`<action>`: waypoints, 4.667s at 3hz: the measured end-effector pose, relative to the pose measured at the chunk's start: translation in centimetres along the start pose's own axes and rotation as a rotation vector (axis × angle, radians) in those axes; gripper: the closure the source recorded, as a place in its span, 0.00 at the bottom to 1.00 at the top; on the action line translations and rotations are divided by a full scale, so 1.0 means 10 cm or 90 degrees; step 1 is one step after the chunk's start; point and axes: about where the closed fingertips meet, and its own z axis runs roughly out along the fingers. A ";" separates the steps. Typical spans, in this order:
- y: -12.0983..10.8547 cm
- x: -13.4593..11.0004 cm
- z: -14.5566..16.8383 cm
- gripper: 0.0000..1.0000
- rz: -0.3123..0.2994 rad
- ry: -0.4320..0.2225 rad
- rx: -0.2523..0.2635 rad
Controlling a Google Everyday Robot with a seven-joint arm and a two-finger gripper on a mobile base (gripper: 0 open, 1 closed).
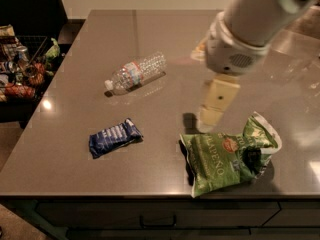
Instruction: Pick rxbar blueberry
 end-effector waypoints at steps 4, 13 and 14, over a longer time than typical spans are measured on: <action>0.19 -1.31 1.17 0.00 -0.111 -0.030 -0.105; 0.02 -1.36 0.57 1.00 -0.095 -0.102 -0.159; 0.02 -1.36 0.57 1.00 -0.095 -0.102 -0.159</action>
Offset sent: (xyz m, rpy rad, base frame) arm 0.0244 0.1746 -0.0622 0.0596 0.1035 0.2129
